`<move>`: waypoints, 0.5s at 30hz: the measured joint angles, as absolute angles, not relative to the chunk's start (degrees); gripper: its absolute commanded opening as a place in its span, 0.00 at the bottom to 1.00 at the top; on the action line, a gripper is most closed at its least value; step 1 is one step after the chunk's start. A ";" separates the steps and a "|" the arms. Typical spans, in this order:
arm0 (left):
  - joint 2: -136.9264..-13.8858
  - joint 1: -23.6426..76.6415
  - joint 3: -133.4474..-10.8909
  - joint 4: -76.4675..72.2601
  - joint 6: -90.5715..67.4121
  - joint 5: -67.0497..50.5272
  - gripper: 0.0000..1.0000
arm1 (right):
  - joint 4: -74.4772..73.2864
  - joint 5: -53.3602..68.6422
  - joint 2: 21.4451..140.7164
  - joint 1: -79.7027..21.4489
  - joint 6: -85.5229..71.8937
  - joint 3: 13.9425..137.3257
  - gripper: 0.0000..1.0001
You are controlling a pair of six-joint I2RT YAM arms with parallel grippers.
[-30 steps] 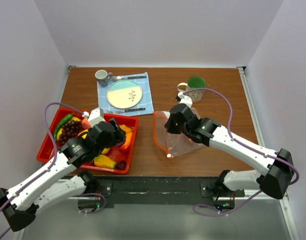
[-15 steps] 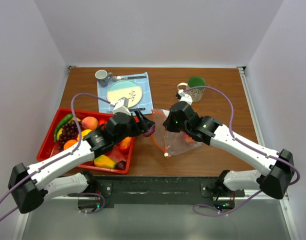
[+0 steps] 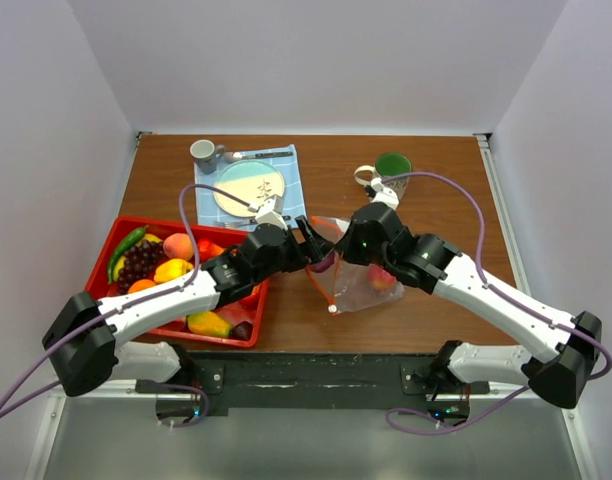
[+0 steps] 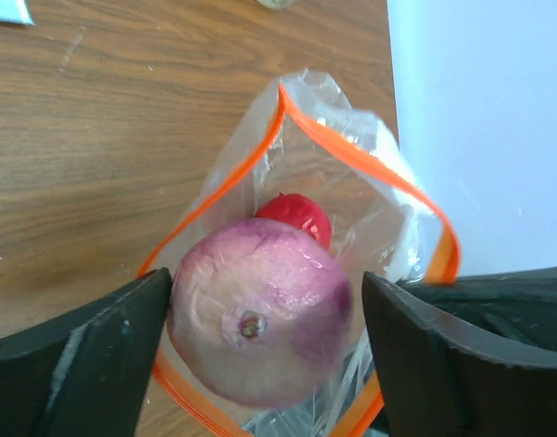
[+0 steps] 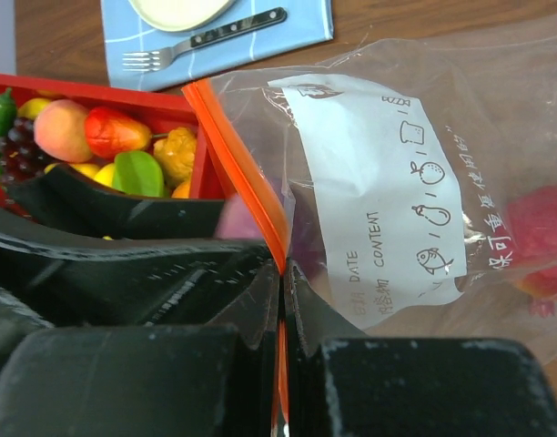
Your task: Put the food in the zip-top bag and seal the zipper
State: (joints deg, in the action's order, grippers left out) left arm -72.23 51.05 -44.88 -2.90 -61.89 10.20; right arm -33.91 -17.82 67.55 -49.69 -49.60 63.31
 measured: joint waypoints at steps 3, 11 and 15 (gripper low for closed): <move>-72.75 51.62 -44.99 -3.05 -61.82 9.52 0.98 | -33.82 -18.11 66.50 -49.76 -49.93 63.33 0.00; -71.99 51.92 -45.25 -2.13 -60.38 8.62 0.89 | -33.82 -18.57 66.06 -49.76 -49.91 63.33 0.00; -67.13 51.96 -46.30 2.98 -57.28 8.99 0.79 | -33.89 -19.55 66.83 -49.76 -49.43 63.33 0.00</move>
State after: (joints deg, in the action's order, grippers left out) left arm -67.13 51.96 -46.30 2.98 -57.28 8.99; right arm -33.89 -19.55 66.83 -49.76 -49.43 63.33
